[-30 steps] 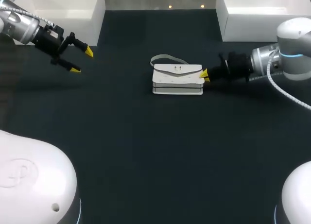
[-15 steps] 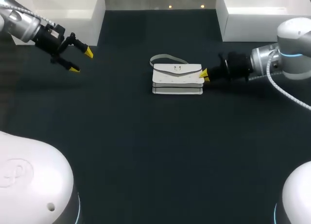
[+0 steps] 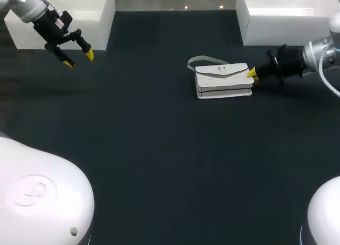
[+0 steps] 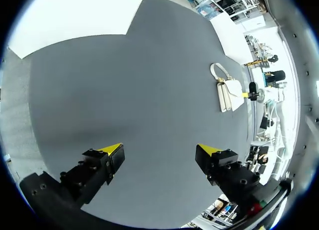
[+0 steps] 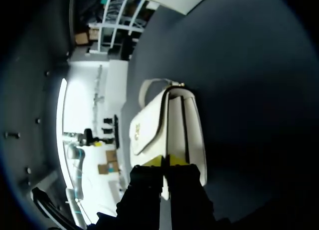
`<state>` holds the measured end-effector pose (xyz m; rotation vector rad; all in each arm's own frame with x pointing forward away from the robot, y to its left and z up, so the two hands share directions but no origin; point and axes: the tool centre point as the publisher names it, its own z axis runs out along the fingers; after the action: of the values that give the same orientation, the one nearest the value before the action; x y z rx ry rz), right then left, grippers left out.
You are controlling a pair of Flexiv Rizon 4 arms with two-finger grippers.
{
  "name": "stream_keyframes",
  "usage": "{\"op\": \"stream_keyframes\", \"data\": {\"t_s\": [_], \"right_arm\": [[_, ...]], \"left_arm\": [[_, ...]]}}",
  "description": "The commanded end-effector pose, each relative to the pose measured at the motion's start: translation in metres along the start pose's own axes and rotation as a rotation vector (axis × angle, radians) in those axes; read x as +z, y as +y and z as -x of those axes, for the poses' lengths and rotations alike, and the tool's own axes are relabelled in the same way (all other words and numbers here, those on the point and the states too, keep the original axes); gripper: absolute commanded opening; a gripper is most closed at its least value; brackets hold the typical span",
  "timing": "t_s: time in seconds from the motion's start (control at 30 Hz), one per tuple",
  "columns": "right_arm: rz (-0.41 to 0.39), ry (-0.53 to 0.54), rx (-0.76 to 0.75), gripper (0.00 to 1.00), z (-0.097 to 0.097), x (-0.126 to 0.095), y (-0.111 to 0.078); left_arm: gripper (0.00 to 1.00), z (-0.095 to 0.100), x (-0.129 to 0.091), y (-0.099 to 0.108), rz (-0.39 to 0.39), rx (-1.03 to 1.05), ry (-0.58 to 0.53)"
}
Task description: Pick up the bag, open it, inspect its contents, close it, and place it on the opposite side
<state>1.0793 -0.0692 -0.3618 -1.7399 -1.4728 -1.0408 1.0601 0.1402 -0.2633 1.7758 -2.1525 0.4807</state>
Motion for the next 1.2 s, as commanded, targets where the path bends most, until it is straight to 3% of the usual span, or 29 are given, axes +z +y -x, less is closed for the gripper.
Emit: {"op": "stream_keyframes", "data": {"t_s": [0.03, 0.23, 0.77, 1.03, 1.2], "right_arm": [[-0.064, 0.051, -0.011, 0.0, 0.015, -0.029, 0.021], [-0.034, 0.073, -0.004, 0.0, 0.034, -0.06, 0.043], [0.015, 0.014, -0.035, 0.0, 0.072, -0.142, 0.104], [0.02, 0.004, -0.002, 0.0, 0.077, -0.148, 0.111], [0.02, 0.004, -0.002, 0.0, 0.077, -0.148, 0.111]], "left_arm": [[1.0, -0.001, 0.0, 0.008, -0.002, 0.002, -0.115], [1.0, 0.005, -0.004, 0.011, -0.006, -0.001, -0.147], [1.0, 0.017, -0.01, 0.01, -0.012, -0.002, -0.224], [1.0, 0.021, -0.013, 0.011, -0.025, -0.017, -0.263], [1.0, 0.023, -0.017, 0.015, -0.076, -0.009, -0.297]]}}
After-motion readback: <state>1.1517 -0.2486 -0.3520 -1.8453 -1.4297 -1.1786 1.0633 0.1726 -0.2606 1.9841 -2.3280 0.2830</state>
